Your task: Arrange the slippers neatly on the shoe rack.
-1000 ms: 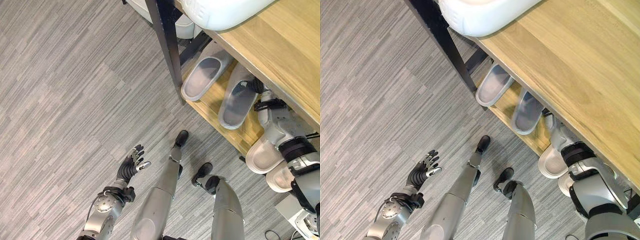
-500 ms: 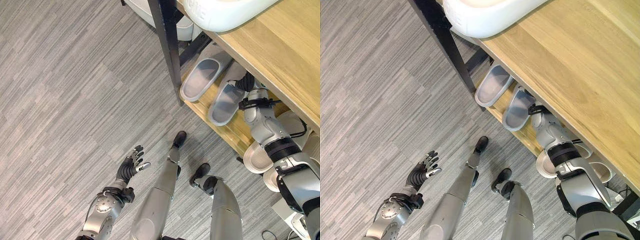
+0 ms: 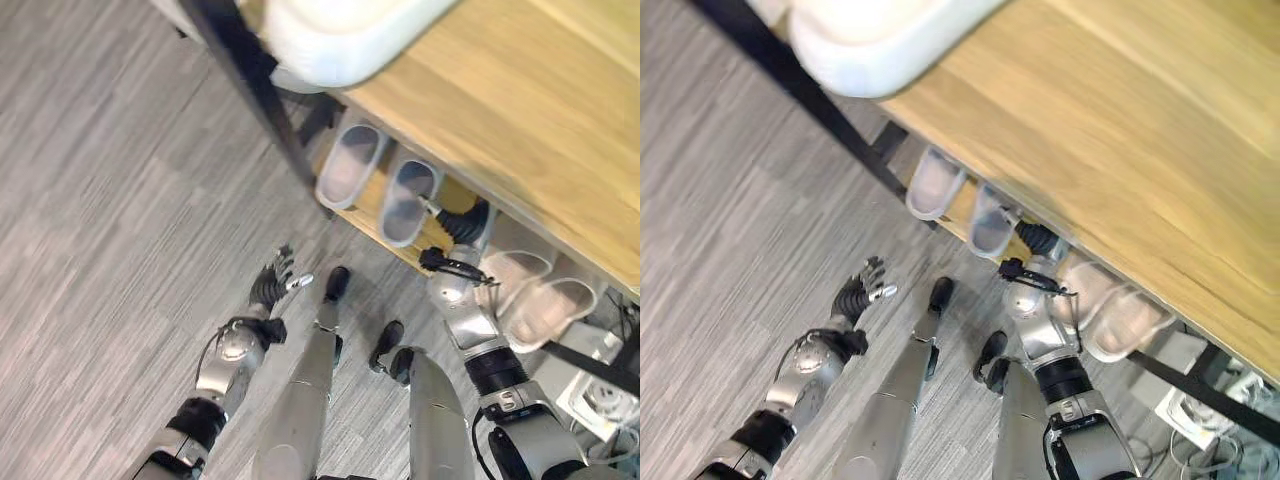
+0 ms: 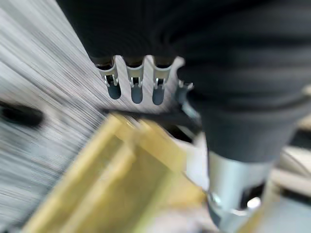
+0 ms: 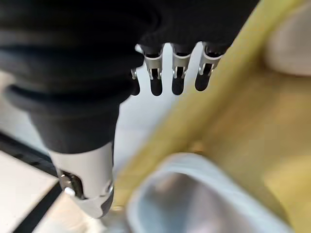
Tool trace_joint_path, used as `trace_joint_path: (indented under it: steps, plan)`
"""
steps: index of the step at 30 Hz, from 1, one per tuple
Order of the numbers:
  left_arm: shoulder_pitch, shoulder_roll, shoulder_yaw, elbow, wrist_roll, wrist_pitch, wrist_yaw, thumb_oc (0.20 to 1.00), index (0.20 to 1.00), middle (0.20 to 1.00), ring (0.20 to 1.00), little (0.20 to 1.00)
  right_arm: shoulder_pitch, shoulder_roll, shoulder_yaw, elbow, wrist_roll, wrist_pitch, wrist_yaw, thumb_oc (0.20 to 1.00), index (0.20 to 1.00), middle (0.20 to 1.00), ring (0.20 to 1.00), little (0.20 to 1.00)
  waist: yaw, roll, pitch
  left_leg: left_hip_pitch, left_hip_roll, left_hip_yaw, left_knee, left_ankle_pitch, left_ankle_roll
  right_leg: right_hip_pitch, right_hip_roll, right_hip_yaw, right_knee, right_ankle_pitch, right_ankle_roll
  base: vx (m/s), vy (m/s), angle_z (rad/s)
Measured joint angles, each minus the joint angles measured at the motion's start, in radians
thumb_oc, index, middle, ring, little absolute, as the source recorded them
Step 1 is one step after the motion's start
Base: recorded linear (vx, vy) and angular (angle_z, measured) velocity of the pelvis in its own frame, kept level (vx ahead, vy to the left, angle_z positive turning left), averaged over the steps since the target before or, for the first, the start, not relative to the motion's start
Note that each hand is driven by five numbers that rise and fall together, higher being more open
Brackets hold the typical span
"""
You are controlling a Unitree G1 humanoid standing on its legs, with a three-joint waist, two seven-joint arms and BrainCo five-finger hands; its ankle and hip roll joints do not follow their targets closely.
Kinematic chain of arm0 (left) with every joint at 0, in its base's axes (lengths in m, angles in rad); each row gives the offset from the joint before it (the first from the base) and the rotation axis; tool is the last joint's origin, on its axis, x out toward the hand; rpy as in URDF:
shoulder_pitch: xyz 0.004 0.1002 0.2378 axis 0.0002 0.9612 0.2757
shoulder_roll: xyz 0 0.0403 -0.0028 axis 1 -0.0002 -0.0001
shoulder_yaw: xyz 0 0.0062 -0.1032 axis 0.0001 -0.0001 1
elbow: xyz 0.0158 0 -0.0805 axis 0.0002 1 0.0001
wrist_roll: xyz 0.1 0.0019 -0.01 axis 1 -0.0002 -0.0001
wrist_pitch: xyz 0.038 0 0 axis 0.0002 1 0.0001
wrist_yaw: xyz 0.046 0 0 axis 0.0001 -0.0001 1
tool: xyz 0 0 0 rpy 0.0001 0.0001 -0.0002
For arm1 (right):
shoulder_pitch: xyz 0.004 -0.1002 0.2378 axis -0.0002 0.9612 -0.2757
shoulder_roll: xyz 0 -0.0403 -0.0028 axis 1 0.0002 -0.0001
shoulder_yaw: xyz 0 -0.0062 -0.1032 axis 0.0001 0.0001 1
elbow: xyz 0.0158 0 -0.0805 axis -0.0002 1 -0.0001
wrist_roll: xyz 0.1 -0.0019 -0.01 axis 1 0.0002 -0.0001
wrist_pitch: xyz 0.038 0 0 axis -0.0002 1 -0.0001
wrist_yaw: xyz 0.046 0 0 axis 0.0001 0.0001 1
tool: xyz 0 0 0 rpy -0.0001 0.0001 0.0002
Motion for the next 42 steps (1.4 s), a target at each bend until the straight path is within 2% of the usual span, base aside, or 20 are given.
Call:
trace_joint_path:
  steps: [3, 7, 9, 11, 12, 17, 18, 21, 25, 26, 27, 28, 29, 30, 31, 33, 36, 39, 41, 42]
  plan:
    - [-0.007, -0.014, -0.001, 0.039, -0.018, 0.001, 0.023, 1.000, 1.000, 1.000, 1.000, 1.000, -0.032, 0.014, 0.002, 0.097, 0.096, -0.045, 0.022, 1.000, 1.000, 1.000, 1.000, 1.000, 0.007, 0.000, 0.000, 0.005, 0.004, 0.001, -0.004, -0.006, -0.006, 0.003, 0.001, -0.002, 0.000, -0.002, -0.002, -0.02, 0.008, 0.03]
    - [-0.075, -0.041, -0.006, 0.142, -0.040, 0.014, 0.065, 1.000, 1.000, 1.000, 1.000, 1.000, -0.080, 0.060, 0.048, 0.225, 0.237, -0.069, 0.064, 1.000, 1.000, 1.000, 1.000, 1.000, 0.010, 0.003, 0.000, 0.005, 0.006, 0.000, -0.003, -0.006, -0.006, -0.001, 0.001, -0.003, 0.013, -0.007, -0.008, 0.00, -0.002, 0.02]
    - [-0.157, -0.083, -0.018, 0.233, -0.041, 0.017, 0.101, 1.000, 1.000, 1.000, 1.000, 1.000, -0.096, 0.083, 0.108, 0.271, 0.294, -0.101, 0.079, 1.000, 1.000, 1.000, 1.000, 1.000, 0.006, 0.003, 0.000, 0.003, 0.006, -0.002, -0.003, -0.006, -0.006, -0.002, 0.001, -0.005, 0.016, -0.008, -0.009, 0.00, 0.000, 0.00]
    - [-0.194, -0.104, -0.044, 0.238, -0.041, 0.017, 0.115, 1.000, 1.000, 1.000, 1.000, 1.000, -0.108, 0.096, 0.119, 0.272, 0.342, -0.112, 0.095, 1.000, 1.000, 1.000, 1.000, 1.000, -0.010, 0.003, 0.000, 0.003, 0.005, -0.001, -0.003, -0.005, -0.007, -0.002, 0.001, -0.004, 0.015, -0.008, -0.009, 0.02, -0.008, -0.01]
    - [-0.249, -0.133, -0.049, 0.319, -0.041, 0.019, 0.129, 1.000, 1.000, 1.000, 1.000, 1.000, -0.140, 0.107, 0.127, 0.316, 0.448, -0.163, 0.109, 1.000, 1.000, 1.000, 1.000, 1.000, -0.018, 0.002, -0.001, 0.006, 0.007, -0.002, 0.000, -0.006, -0.010, 0.002, 0.002, -0.005, 0.016, -0.008, -0.009, 0.04, -0.020, -0.01]
    - [-0.282, -0.139, -0.048, 0.335, -0.046, 0.022, 0.152, 1.000, 1.000, 1.000, 1.000, 1.000, -0.176, 0.121, 0.144, 0.318, 0.667, -0.219, 0.187, 1.000, 1.000, 1.000, 1.000, 1.000, -0.026, 0.002, -0.001, 0.006, 0.011, -0.001, 0.002, -0.005, -0.008, 0.002, 0.006, -0.004, 0.017, -0.007, -0.010, 0.00, 0.000, 0.00]
    - [-0.288, -0.138, -0.048, 0.335, -0.045, 0.023, 0.153, 1.000, 1.000, 1.000, 1.000, 1.000, -0.186, 0.123, 0.160, 0.318, 0.764, -0.237, 0.219, 1.000, 1.000, 1.000, 1.000, 1.000, -0.026, 0.002, -0.001, 0.009, 0.013, 0.000, 0.002, -0.004, -0.009, 0.005, 0.008, -0.004, 0.017, -0.007, -0.012, 0.00, 0.000, 0.00]
    - [-0.289, -0.133, -0.048, 0.313, -0.043, 0.026, 0.160, 1.000, 1.000, 1.000, 1.000, 1.000, -0.195, 0.127, 0.162, 0.321, 0.896, -0.238, 0.272, 1.000, 1.000, 1.000, 1.000, 1.000, -0.019, 0.004, -0.002, 0.026, 0.014, 0.001, 0.001, -0.005, -0.009, 0.020, 0.009, -0.004, 0.017, -0.007, -0.013, 0.00, 0.000, 0.00]
    - [-0.399, -0.068, -0.078, 0.280, -0.025, 0.029, 0.185, 1.000, 1.000, 1.000, 1.000, 1.000, -0.216, 0.115, 0.191, 0.336, 0.939, -0.228, 0.300, 1.000, 1.000, 1.000, 1.000, 1.000, -0.014, 0.004, -0.002, 0.026, 0.021, -0.001, 0.002, -0.013, -0.013, 0.018, 0.015, -0.004, 0.022, -0.007, -0.020, -0.01, -0.019, -0.03]
    - [-0.319, -0.024, -0.024, 0.144, -0.019, 0.046, 0.179, 1.000, 1.000, 1.000, 1.000, 1.000, -0.212, 0.105, 0.189, 0.327, 0.937, -0.224, 0.316, 1.000, 1.000, 1.000, 1.000, 1.000, -0.009, 0.008, -0.002, 0.026, 0.019, -0.002, -0.002, 0.004, -0.017, 0.017, 0.018, -0.004, 0.027, -0.005, -0.022, -0.02, -0.047, -0.05]
    - [-0.064, 0.052, 0.044, -0.224, 0.023, -0.018, 0.136, 1.000, 1.000, 1.000, 1.000, 1.000, -0.172, 0.057, 0.188, 0.295, 0.927, -0.228, 0.341, 1.000, 1.000, 1.000, 1.000, 1.000, -0.007, 0.015, 0.000, 0.036, 0.021, -0.002, -0.022, 0.009, -0.018, 0.022, 0.017, -0.004, 0.013, -0.003, -0.022, -0.01, -0.033, 0.06]
    - [0.038, 0.088, 0.043, -0.251, 0.045, -0.048, 0.118, 1.000, 1.000, 1.000, 1.000, 1.000, -0.150, 0.014, 0.158, 0.301, 0.927, -0.226, 0.345, 1.000, 1.000, 1.000, 1.000, 1.000, 0.037, 0.036, 0.000, 0.050, 0.020, -0.003, -0.020, 0.008, -0.016, 0.039, 0.016, -0.005, 0.009, -0.009, -0.019, -0.02, -0.036, 0.11]
    - [0.106, 0.106, 0.047, -0.214, 0.043, -0.050, 0.113, 1.000, 1.000, 1.000, 1.000, 1.000, -0.147, 0.012, 0.142, 0.297, 0.928, -0.225, 0.348, 1.000, 1.000, 1.000, 1.000, 1.000, 0.055, 0.036, -0.001, 0.064, 0.021, -0.003, -0.019, 0.001, -0.018, 0.051, 0.016, -0.004, 0.009, -0.015, -0.022, -0.02, -0.024, 0.12]
    - [0.119, 0.105, 0.039, -0.088, 0.043, -0.024, 0.113, 1.000, 1.000, 1.000, 1.000, 1.000, -0.135, 0.005, 0.139, 0.286, 0.940, -0.223, 0.345, 1.000, 1.000, 1.000, 1.000, 1.000, 0.073, 0.035, 0.000, 0.066, 0.024, -0.002, -0.018, -0.013, -0.008, 0.054, 0.019, -0.006, 0.010, -0.018, -0.027, 0.00, 0.000, 0.00]
    - [0.091, 0.064, 0.027, -0.031, 0.043, -0.011, 0.108, 1.000, 1.000, 1.000, 1.000, 1.000, -0.095, -0.008, 0.147, 0.235, 0.934, -0.216, 0.371, 1.000, 1.000, 1.000, 1.000, 1.000, 0.066, 0.029, 0.004, 0.064, 0.026, -0.002, -0.017, -0.012, -0.009, 0.050, 0.019, -0.006, 0.014, -0.019, -0.028, 0.00, 0.000, 0.00]
    - [0.050, 0.009, 0.002, -0.028, 0.047, -0.009, 0.079, 1.000, 1.000, 1.000, 1.000, 1.000, 0.032, -0.035, 0.158, 0.118, 0.836, -0.182, 0.398, 1.000, 1.000, 1.000, 1.000, 1.000, 0.019, 0.012, 0.007, 0.078, 0.028, 0.005, -0.018, -0.010, -0.008, 0.066, 0.020, 0.001, 0.002, -0.010, -0.026, 0.02, 0.012, -0.20]
    - [0.107, 0.004, 0.050, -0.004, 0.047, 0.001, 0.059, 1.000, 1.000, 1.000, 1.000, 1.000, 0.246, -0.067, 0.133, 0.025, 0.707, -0.141, 0.400, 1.000, 1.000, 1.000, 1.000, 1.000, -0.017, -0.007, -0.002, 0.198, 0.048, 0.036, -0.093, 0.003, -0.007, 0.169, 0.040, 0.027, -0.080, 0.018, -0.014, 0.04, 0.026, -0.34]
    - [0.187, 0.001, 0.112, 0.007, 0.046, 0.024, 0.046, 1.000, 1.000, 1.000, 1.000, 1.000, 0.406, -0.100, 0.110, -0.045, 0.642, -0.098, 0.435, 1.000, 1.000, 1.000, 1.000, 1.000, -0.044, -0.021, -0.057, 0.294, 0.066, 0.066, -0.177, 0.017, 0.004, 0.253, 0.058, 0.048, -0.172, 0.048, 0.000, 0.05, 0.050, -0.26]
    - [0.188, 0.001, 0.111, 0.016, 0.047, 0.029, 0.035, 1.000, 1.000, 1.000, 1.000, 1.000, 0.446, -0.104, 0.111, -0.068, 0.630, -0.098, 0.482, 1.000, 1.000, 1.000, 1.000, 1.000, -0.064, -0.027, -0.123, 0.335, 0.073, 0.081, -0.209, 0.026, 0.013, 0.297, 0.069, 0.056, -0.229, 0.076, 0.010, 0.00, 0.075, -0.26]
    - [0.182, 0.001, 0.111, 0.023, 0.047, 0.030, 0.033, 1.000, 1.000, 1.000, 1.000, 1.000, 0.450, -0.108, 0.116, -0.078, 0.630, -0.098, 0.497, 1.000, 1.000, 1.000, 1.000, 1.000, -0.070, -0.025, -0.133, 0.342, 0.074, 0.081, -0.207, 0.027, 0.014, 0.313, 0.073, 0.056, -0.249, 0.084, 0.013, 0.09, 0.034, -0.19]
